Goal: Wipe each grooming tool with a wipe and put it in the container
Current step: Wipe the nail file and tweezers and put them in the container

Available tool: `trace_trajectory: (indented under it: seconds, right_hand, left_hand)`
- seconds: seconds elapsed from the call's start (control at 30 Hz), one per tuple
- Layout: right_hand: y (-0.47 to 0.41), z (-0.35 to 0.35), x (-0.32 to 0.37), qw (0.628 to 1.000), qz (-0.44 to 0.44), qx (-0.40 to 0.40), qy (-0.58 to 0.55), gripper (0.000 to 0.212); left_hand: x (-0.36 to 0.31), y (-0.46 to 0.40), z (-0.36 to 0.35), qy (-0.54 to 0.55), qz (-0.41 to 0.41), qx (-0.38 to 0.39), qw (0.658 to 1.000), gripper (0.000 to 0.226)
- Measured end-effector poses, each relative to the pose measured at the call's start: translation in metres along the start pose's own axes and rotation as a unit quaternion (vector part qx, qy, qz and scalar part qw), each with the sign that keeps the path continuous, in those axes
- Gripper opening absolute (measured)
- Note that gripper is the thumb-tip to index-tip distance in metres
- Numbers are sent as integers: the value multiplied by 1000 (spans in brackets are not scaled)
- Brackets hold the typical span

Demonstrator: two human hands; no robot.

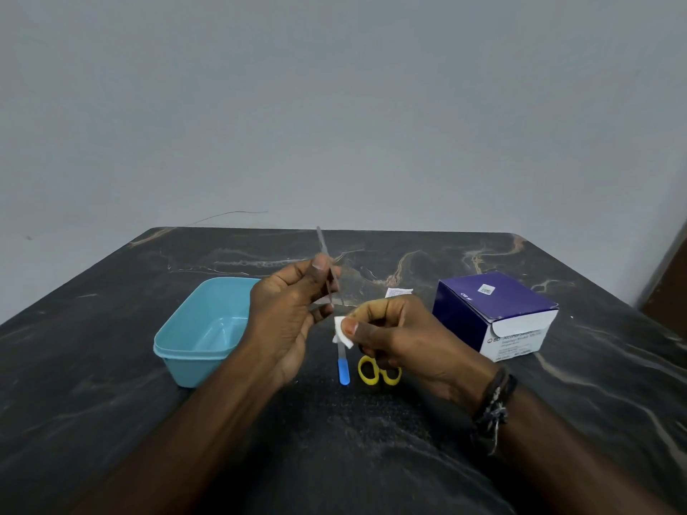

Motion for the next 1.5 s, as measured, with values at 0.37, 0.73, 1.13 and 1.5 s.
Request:
trace_trajectory:
  seconds: [0.37,0.73,1.13,1.5]
  right_hand:
    - [1,51,19,967,119,-204,-100,13]
    - [1,47,18,969,126,-196,-85,14]
    - [0,43,17,973,128,-182,-61,19]
    - [1,45,24,968,146,-200,-32,15]
  left_hand:
    - [5,6,-9,-107,-19,3,994,13]
    - [10,10,-16,-154,-44,24,987,13]
    - [4,13,-10,-236,-89,-30,967,15]
    - [-1,19,-24,-297,-132,4,946,25]
Point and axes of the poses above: each hand's wrist, its own y-axis away from the middle knuckle, its own z-axis out of the back of the hand, x = y × z, the point moved 10 cm from there along -y, towards the middle knuckle, and after that the axes turned 12 degrees about -y, right-handed, at the moved point
